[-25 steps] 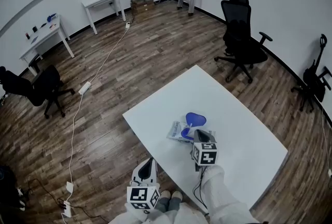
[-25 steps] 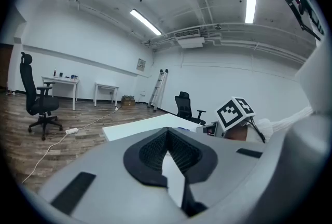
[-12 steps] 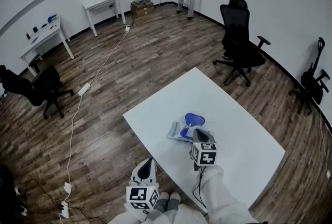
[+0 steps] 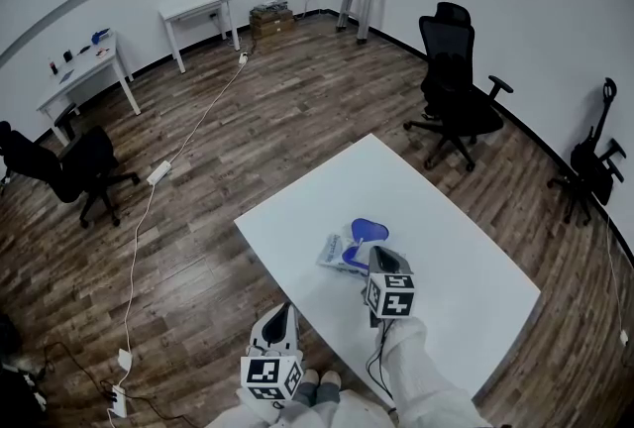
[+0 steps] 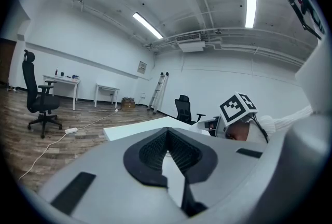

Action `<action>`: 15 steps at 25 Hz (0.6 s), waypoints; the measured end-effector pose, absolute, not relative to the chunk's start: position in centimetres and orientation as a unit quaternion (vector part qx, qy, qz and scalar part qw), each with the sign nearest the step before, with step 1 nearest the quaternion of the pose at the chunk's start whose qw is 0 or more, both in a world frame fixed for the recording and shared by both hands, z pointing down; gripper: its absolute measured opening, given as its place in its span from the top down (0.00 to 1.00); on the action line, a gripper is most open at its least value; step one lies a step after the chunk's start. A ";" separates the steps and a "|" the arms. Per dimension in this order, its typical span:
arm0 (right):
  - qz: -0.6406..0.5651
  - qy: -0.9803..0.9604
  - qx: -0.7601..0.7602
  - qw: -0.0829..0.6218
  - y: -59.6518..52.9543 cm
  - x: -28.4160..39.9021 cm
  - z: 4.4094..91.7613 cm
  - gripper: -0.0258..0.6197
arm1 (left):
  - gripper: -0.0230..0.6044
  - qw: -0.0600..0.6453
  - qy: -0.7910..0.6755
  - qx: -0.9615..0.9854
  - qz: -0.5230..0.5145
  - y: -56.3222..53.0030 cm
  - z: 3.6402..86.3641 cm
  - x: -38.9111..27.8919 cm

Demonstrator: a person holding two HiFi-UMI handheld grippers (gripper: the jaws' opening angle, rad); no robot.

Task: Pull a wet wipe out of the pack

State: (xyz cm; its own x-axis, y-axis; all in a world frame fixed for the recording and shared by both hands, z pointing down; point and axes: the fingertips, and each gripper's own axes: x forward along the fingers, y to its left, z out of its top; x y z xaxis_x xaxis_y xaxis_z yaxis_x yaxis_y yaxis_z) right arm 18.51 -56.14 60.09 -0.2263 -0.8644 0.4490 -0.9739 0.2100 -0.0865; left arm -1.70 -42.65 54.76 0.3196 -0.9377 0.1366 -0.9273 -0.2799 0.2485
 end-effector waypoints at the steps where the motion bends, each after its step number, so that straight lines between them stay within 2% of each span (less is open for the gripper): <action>1: 0.177 -0.763 0.603 0.152 -56.1 18.4 59.9 0.94 | 0.97 0.142 -0.582 0.800 -0.019 -42.7 54.7 -1.8; 15: 0.158 -0.766 0.609 0.135 -55.2 18.7 57.2 0.94 | 0.97 0.142 -0.578 0.803 -0.031 -42.1 54.1 -1.9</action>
State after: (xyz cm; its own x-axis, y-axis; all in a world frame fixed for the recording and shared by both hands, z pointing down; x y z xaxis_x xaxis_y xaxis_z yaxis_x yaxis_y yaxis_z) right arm 18.70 -55.24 57.22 -0.2223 -0.8892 0.3999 -0.9749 0.2088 -0.0777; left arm -1.88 -42.09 54.14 0.3308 -0.9369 0.1132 -0.9191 -0.2926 0.2637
